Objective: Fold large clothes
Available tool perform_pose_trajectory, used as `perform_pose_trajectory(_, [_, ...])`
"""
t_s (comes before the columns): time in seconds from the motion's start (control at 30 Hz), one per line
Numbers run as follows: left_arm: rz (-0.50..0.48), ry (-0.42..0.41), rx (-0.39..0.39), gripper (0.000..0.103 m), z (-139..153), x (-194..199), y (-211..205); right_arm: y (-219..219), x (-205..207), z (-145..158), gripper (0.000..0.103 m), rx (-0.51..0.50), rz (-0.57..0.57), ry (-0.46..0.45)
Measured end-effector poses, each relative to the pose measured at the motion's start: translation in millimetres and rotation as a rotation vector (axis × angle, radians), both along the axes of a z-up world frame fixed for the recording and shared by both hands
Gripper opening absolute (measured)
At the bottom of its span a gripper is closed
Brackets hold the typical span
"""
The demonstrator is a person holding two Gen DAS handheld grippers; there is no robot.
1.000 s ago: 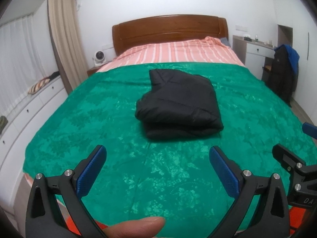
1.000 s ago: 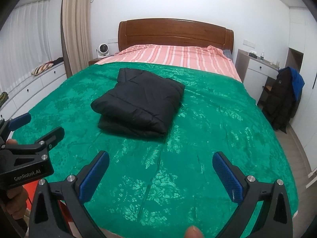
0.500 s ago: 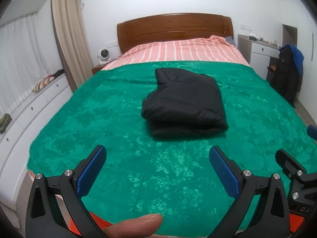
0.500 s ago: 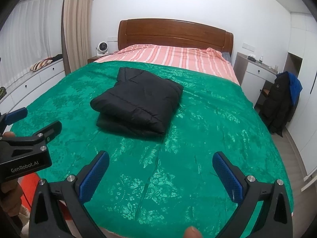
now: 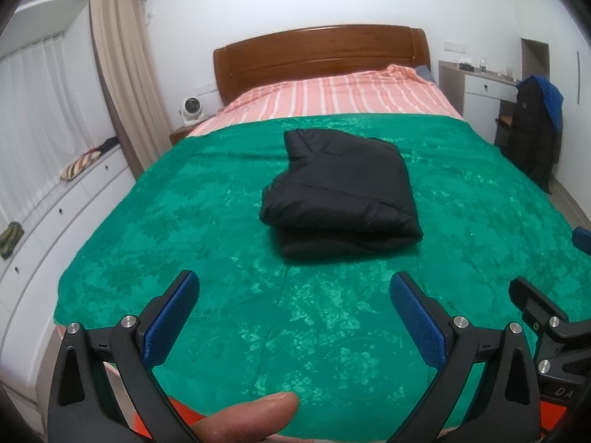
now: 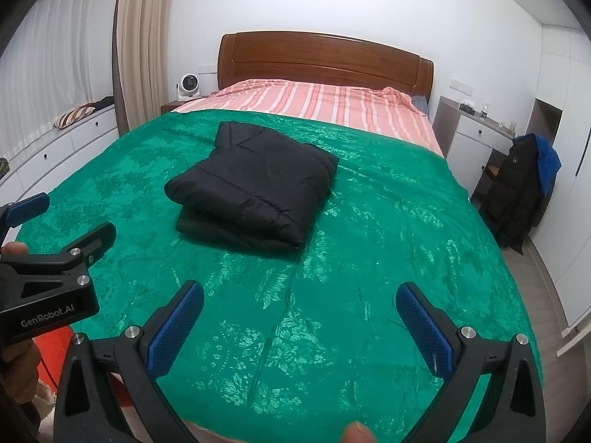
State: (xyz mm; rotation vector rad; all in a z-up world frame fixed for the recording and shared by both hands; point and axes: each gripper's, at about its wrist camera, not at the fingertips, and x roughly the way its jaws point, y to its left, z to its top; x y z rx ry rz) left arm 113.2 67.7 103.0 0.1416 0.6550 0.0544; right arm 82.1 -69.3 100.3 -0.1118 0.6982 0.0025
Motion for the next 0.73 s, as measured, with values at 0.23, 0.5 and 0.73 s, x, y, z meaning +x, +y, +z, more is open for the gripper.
perform_pose_trajectory(0.23, [-0.008,-0.004,-0.012,0.103,5.3,2.0,-3.1,1.8,-3.9,5.4,0.103,0.001,0.011,-0.016])
perform_pose_trajectory(0.5, [-0.028,0.004,-0.029,0.103,2.7,2.6,-5.0,-0.3,-5.5,6.6,0.103,0.002,0.006,-0.015])
perform_pose_trajectory(0.73, [-0.018,-0.013,-0.040,0.103,5.4,0.0,-4.7,-3.0,-4.7,8.3,0.103,0.006,0.001,-0.017])
